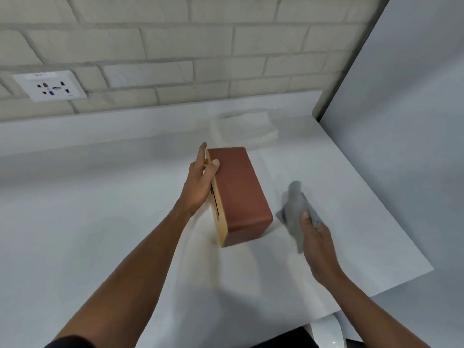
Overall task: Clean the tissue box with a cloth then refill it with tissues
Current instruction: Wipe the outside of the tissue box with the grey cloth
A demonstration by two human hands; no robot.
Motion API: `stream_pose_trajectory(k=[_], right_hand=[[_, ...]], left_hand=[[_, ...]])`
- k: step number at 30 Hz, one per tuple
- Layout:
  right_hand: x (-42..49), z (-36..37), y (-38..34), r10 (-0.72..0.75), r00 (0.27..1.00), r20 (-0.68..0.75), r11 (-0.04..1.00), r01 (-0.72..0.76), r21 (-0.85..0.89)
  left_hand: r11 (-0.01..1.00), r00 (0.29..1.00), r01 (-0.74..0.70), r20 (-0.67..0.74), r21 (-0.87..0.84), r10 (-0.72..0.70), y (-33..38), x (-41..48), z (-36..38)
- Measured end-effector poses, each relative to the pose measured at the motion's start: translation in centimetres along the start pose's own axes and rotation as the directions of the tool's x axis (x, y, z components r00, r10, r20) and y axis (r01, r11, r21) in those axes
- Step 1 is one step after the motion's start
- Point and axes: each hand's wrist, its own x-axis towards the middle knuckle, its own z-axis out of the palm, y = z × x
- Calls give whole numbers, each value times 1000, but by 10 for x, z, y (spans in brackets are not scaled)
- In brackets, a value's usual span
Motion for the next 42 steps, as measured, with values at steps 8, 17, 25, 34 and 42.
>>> stream_pose_trajectory(k=[8,17,25,34,42], right_hand=[[8,37,-32,47,973,227,992,-18,-127],[51,25,-46,267,963,-31,964,-267,16],[72,6,-67,32,980,-197,993,-54,-105],[80,25,-87,-135,987,86,941,154,-300],[96,29,-91,-266,952,148,881,303,-364]], left_hand=[[951,993,87,-106,297,-58,21,8,16],[537,948,234,-67,810,-311,70,57,35],[540,962,106,52,835,-268,50,59,37],[695,973,-137,229,706,-41,35,56,1],[665,952,-307,219,680,215,41,27,-11]])
